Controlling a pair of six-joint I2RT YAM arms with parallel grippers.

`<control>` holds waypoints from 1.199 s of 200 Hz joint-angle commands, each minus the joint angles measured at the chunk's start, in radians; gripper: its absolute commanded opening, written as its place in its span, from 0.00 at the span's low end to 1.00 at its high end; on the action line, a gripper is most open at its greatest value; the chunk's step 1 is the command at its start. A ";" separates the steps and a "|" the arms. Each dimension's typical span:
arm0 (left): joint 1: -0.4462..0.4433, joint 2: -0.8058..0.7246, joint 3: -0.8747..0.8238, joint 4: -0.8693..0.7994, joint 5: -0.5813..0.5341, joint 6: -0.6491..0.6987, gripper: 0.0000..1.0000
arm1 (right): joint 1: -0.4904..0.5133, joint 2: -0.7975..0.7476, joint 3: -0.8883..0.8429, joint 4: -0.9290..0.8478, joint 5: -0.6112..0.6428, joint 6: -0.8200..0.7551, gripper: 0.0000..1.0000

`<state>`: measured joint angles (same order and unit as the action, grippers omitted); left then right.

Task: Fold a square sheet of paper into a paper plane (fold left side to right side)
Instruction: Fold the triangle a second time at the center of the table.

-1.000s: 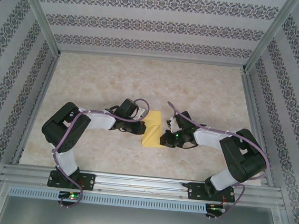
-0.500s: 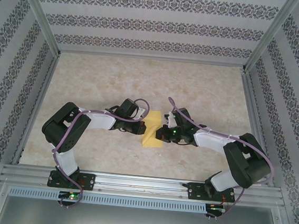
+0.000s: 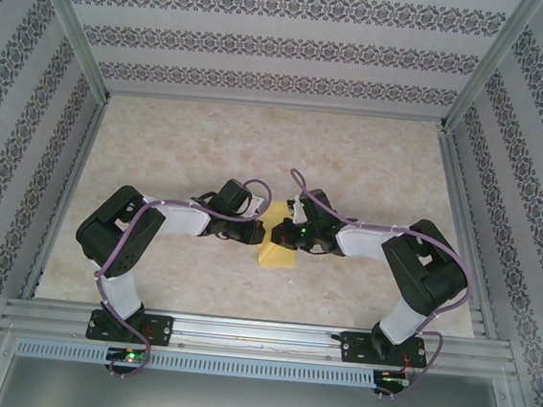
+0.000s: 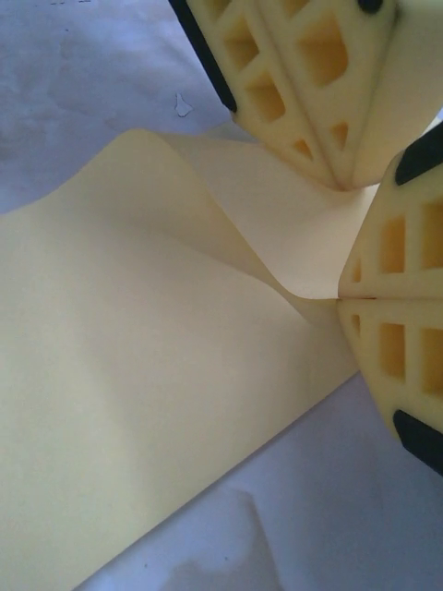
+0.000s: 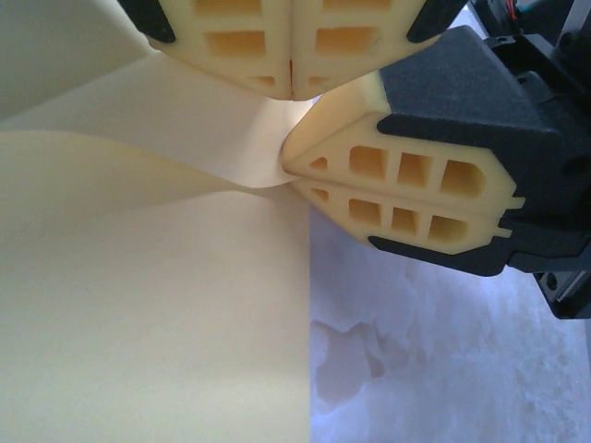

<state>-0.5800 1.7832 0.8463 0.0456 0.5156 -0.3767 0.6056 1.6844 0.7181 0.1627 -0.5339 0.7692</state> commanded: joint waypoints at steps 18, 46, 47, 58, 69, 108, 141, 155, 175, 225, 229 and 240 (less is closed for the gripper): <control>0.013 0.034 0.010 -0.036 -0.042 0.027 0.00 | 0.012 0.026 0.012 0.002 0.036 -0.002 0.00; 0.013 0.039 0.016 -0.046 -0.047 0.032 0.00 | 0.011 0.030 0.006 -0.011 0.048 -0.006 0.00; 0.014 0.039 0.016 -0.046 -0.048 0.032 0.00 | 0.011 0.031 0.006 -0.011 0.048 -0.006 0.00; 0.014 0.042 0.014 -0.044 -0.048 0.032 0.00 | 0.011 0.032 0.004 -0.014 0.051 -0.007 0.00; 0.013 0.044 0.014 -0.043 -0.048 0.030 0.00 | 0.011 0.032 0.003 -0.018 0.053 -0.007 0.00; 0.013 0.049 0.015 -0.040 -0.050 0.025 0.00 | 0.011 0.034 -0.002 -0.028 0.064 -0.009 0.00; 0.014 0.049 0.017 -0.041 -0.050 0.022 0.00 | 0.008 0.034 -0.012 -0.031 0.072 -0.006 0.00; 0.013 0.050 0.016 -0.039 -0.050 0.021 0.00 | 0.008 0.035 -0.018 -0.031 0.074 -0.004 0.00; 0.013 0.048 0.018 -0.036 -0.048 0.018 0.00 | 0.006 0.035 -0.026 -0.031 0.078 -0.004 0.00; 0.013 0.028 0.014 -0.009 -0.033 -0.005 0.08 | 0.005 0.034 -0.054 -0.027 0.095 0.001 0.00; 0.013 0.022 0.013 -0.006 -0.032 -0.008 0.10 | 0.006 0.034 -0.057 -0.025 0.095 0.004 0.00; 0.015 0.000 0.015 -0.002 -0.032 -0.016 0.12 | 0.006 0.034 -0.066 -0.022 0.098 0.008 0.00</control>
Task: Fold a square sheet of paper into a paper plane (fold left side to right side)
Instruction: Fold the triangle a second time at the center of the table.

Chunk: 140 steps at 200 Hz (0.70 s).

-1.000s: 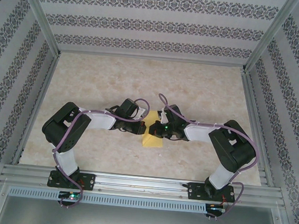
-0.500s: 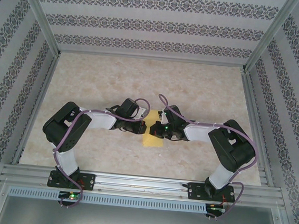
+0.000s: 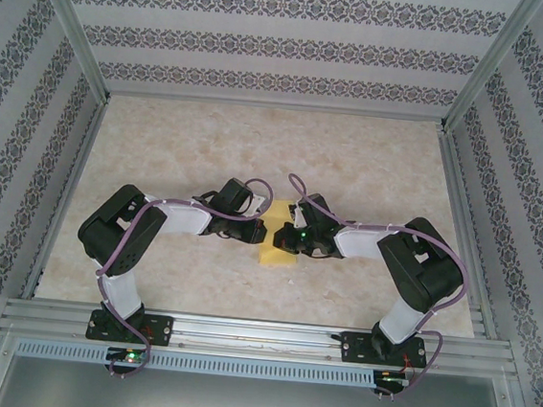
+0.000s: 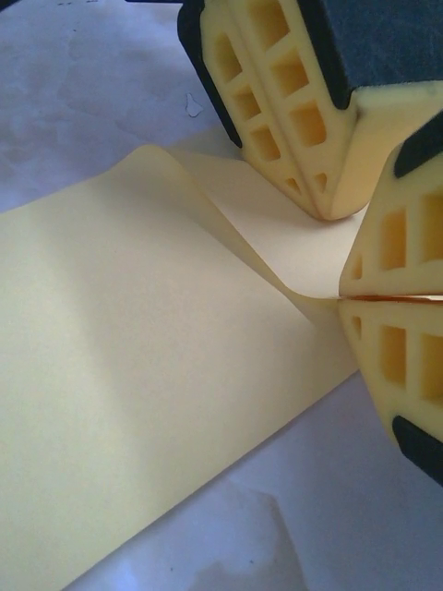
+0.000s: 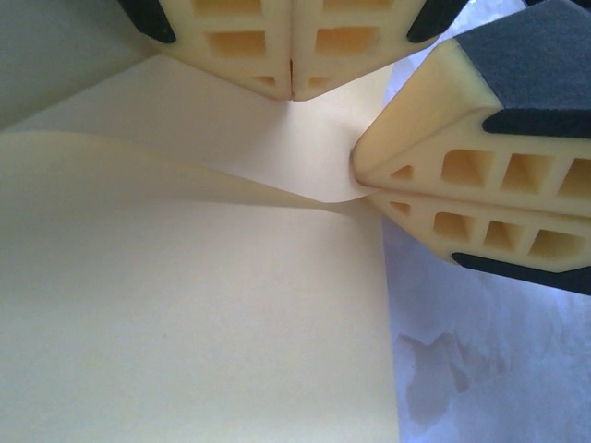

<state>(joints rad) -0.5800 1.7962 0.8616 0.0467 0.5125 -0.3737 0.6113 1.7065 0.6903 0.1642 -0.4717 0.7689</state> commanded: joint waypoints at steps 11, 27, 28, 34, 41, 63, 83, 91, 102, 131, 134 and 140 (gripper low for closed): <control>0.014 -0.046 0.000 -0.005 -0.034 -0.024 0.15 | -0.001 0.009 -0.048 -0.020 0.038 0.010 0.00; 0.019 -0.103 0.000 -0.024 -0.057 -0.028 0.18 | -0.003 0.003 -0.061 -0.016 0.042 0.011 0.00; 0.020 -0.107 0.000 -0.024 -0.058 -0.028 0.18 | -0.003 0.002 -0.061 -0.016 0.042 0.012 0.00; 0.022 -0.131 -0.001 -0.035 -0.065 -0.029 0.18 | -0.004 -0.001 -0.065 -0.013 0.042 0.011 0.00; 0.025 -0.160 -0.004 -0.047 -0.074 -0.031 0.18 | -0.005 -0.004 -0.069 -0.011 0.044 0.012 0.00; 0.028 -0.245 -0.014 -0.117 -0.087 -0.017 0.18 | -0.006 -0.008 -0.074 -0.002 0.042 0.014 0.00; 0.027 -0.306 -0.034 -0.185 -0.063 -0.007 0.16 | -0.006 -0.008 -0.078 0.013 0.036 0.020 0.00; 0.022 -0.328 -0.055 -0.189 -0.044 -0.017 0.15 | -0.006 -0.008 -0.080 0.020 0.032 0.022 0.00; 0.013 -0.349 -0.087 -0.167 -0.001 -0.048 0.14 | -0.005 -0.005 -0.081 0.028 0.028 0.026 0.00; -0.033 -0.338 -0.159 -0.019 0.121 -0.180 0.12 | -0.004 0.002 -0.081 0.037 0.018 0.026 0.00; -0.041 -0.332 -0.163 -0.001 0.130 -0.194 0.12 | -0.005 0.002 -0.081 0.037 0.018 0.027 0.00; -0.052 -0.318 -0.171 0.032 0.149 -0.217 0.11 | -0.005 0.002 -0.081 0.037 0.018 0.029 0.00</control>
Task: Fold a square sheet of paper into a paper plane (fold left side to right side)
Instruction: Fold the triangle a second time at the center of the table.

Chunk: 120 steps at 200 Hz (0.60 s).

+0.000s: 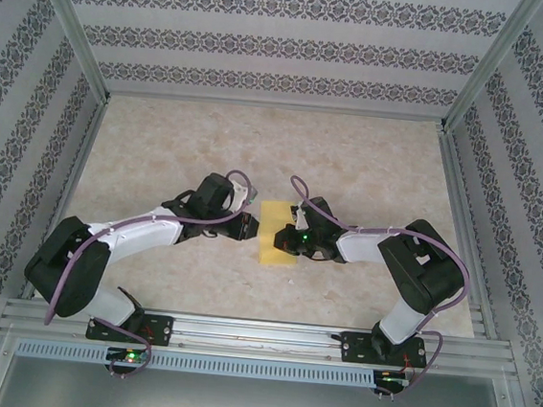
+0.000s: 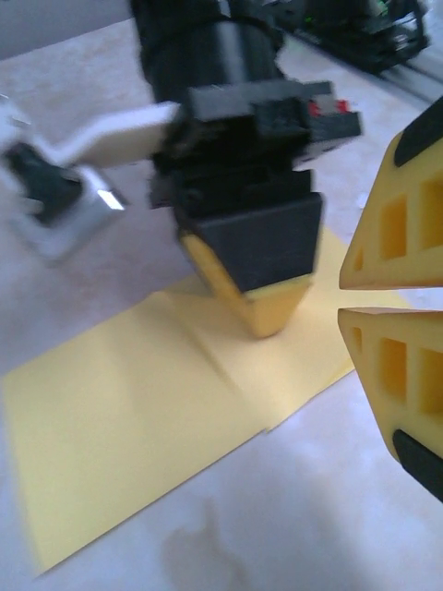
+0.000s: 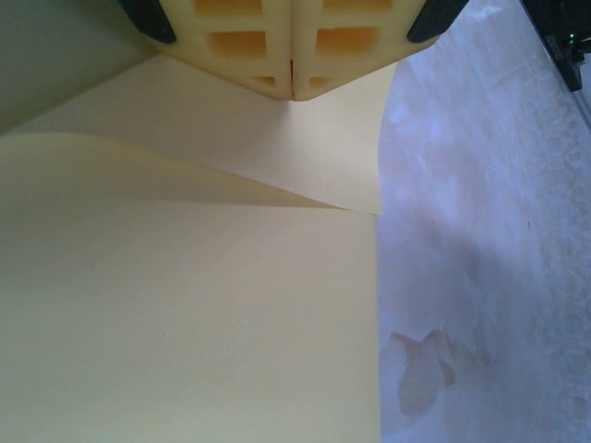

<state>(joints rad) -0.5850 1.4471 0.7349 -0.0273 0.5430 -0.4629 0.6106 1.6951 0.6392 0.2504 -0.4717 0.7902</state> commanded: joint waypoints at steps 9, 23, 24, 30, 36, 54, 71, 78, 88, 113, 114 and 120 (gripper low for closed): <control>-0.060 0.052 -0.052 0.152 0.139 -0.157 0.10 | -0.005 0.014 -0.030 -0.049 0.018 0.007 0.00; -0.071 0.085 -0.067 0.219 0.155 -0.192 0.10 | -0.005 0.015 -0.032 -0.051 0.018 0.007 0.00; -0.071 0.088 -0.068 0.224 0.157 -0.193 0.10 | -0.005 0.014 -0.032 -0.050 0.018 0.006 0.00; -0.073 0.100 -0.073 0.249 0.159 -0.204 0.10 | -0.005 0.015 -0.032 -0.051 0.018 0.006 0.00; -0.073 0.112 -0.076 0.266 0.161 -0.210 0.09 | -0.005 0.015 -0.030 -0.053 0.019 0.006 0.00; -0.075 0.136 -0.070 0.277 0.165 -0.206 0.08 | -0.004 0.019 -0.029 -0.060 0.019 0.003 0.00; -0.078 0.155 -0.065 0.290 0.176 -0.201 0.08 | -0.005 0.021 -0.028 -0.062 0.019 0.001 0.00; -0.079 0.164 -0.061 0.283 0.177 -0.194 0.08 | -0.006 0.023 -0.027 -0.066 0.021 0.001 0.00; -0.081 0.174 -0.051 0.258 0.172 -0.170 0.08 | -0.005 0.023 -0.027 -0.070 0.022 -0.001 0.00; -0.082 0.193 -0.022 0.167 0.153 -0.108 0.08 | -0.005 0.023 -0.026 -0.081 0.027 -0.006 0.00; -0.082 0.194 -0.022 0.165 0.153 -0.106 0.08 | -0.006 0.023 -0.026 -0.082 0.027 -0.006 0.00; -0.082 0.198 -0.018 0.156 0.151 -0.100 0.08 | -0.006 0.024 -0.026 -0.084 0.027 -0.007 0.00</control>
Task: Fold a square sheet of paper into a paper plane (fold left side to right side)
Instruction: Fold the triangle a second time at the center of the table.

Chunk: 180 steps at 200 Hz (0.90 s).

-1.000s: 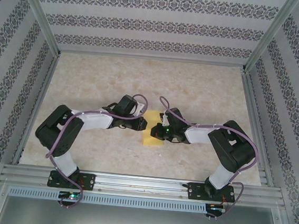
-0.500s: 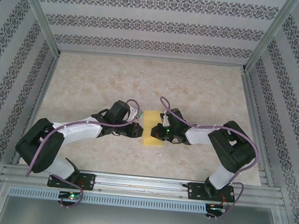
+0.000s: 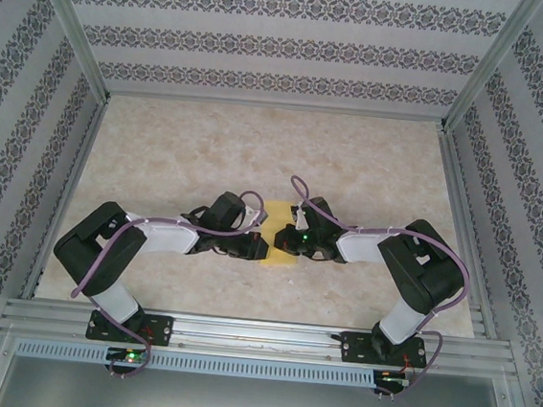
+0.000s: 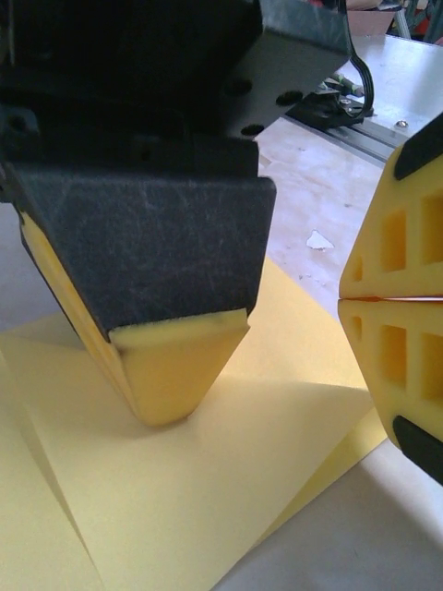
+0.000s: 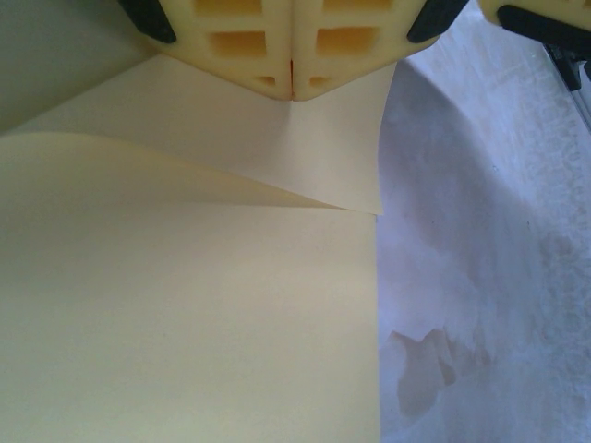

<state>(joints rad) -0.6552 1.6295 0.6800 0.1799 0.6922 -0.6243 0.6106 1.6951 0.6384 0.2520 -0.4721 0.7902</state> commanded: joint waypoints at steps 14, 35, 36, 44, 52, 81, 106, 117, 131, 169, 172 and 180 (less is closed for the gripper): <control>-0.012 0.025 0.041 -0.051 -0.006 0.064 0.08 | -0.008 0.026 -0.023 -0.086 0.026 -0.008 0.00; -0.012 0.045 0.042 -0.043 -0.020 0.060 0.08 | -0.009 0.026 -0.021 -0.088 0.026 -0.009 0.00; -0.013 0.046 0.041 -0.042 -0.021 0.059 0.08 | -0.009 0.026 -0.020 -0.088 0.026 -0.009 0.00; -0.013 0.054 0.042 -0.039 -0.023 0.058 0.08 | -0.010 0.028 -0.019 -0.091 0.026 -0.010 0.00; -0.012 0.059 0.042 -0.039 -0.027 0.058 0.08 | -0.010 0.029 -0.018 -0.094 0.024 -0.012 0.00; -0.012 0.067 0.040 -0.053 -0.049 0.067 0.08 | -0.014 0.031 -0.019 -0.096 0.023 -0.015 0.00; -0.012 0.070 0.041 -0.074 -0.073 0.078 0.08 | -0.014 0.030 -0.020 -0.095 0.023 -0.016 0.00; -0.012 0.072 0.041 -0.080 -0.078 0.081 0.08 | -0.016 0.029 -0.022 -0.096 0.023 -0.017 0.00; -0.012 0.075 0.038 -0.085 -0.081 0.082 0.08 | -0.018 0.027 -0.022 -0.097 0.021 -0.018 0.00; -0.012 0.082 0.036 -0.084 -0.088 0.084 0.08 | -0.019 0.028 -0.022 -0.097 0.020 -0.021 0.00; -0.012 0.084 0.036 -0.084 -0.089 0.084 0.08 | -0.019 0.028 -0.022 -0.097 0.018 -0.021 0.00; -0.012 0.085 0.035 -0.086 -0.089 0.086 0.08 | -0.018 0.028 -0.022 -0.097 0.018 -0.020 0.00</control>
<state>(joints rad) -0.6556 1.6936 0.7040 0.1230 0.6205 -0.5678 0.6041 1.6955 0.6384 0.2512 -0.4789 0.7868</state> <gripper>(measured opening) 0.077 0.050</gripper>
